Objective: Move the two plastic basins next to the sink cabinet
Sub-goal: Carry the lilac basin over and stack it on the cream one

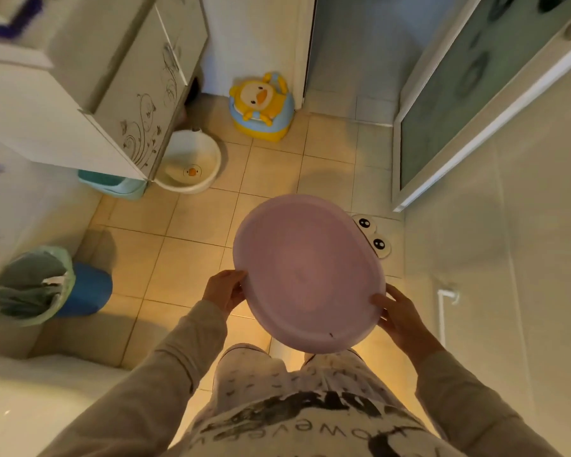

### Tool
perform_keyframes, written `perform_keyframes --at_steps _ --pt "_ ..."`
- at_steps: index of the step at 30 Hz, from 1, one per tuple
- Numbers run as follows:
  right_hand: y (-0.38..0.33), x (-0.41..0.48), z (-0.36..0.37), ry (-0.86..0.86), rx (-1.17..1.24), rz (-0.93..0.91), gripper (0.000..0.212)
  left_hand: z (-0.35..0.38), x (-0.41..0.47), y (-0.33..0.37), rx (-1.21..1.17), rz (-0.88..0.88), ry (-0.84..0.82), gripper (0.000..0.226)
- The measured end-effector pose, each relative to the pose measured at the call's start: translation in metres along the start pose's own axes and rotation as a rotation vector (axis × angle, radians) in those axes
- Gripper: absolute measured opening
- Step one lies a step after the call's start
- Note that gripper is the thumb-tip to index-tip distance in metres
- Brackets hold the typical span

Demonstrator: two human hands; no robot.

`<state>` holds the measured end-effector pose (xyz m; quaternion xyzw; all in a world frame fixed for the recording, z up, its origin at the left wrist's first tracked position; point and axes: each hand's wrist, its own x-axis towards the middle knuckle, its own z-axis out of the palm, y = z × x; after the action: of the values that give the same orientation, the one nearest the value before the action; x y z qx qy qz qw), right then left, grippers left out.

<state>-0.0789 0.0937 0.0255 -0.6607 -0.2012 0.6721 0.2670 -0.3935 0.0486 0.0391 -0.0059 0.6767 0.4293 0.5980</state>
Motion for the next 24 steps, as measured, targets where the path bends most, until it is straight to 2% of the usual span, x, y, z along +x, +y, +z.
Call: perform_keyframes --at_steps 7,12,15,24 --pt "-0.123 0.091 0.026 -0.179 -0.245 -0.007 0.047 0.053 0.037 0.041 -0.291 -0.077 0.208 0.008" --pt "-0.194 0.139 0.051 -0.314 -0.432 -0.042 0.044 0.081 0.045 0.067 -0.440 -0.110 0.263 0.006" --pt "-0.226 0.165 0.072 -0.381 -0.465 -0.055 0.032 0.091 0.059 0.083 -0.478 -0.128 0.285 0.012" --pt "-0.300 0.245 0.146 -0.380 -0.527 -0.035 0.031 0.107 0.148 0.167 -0.563 -0.092 0.317 0.009"
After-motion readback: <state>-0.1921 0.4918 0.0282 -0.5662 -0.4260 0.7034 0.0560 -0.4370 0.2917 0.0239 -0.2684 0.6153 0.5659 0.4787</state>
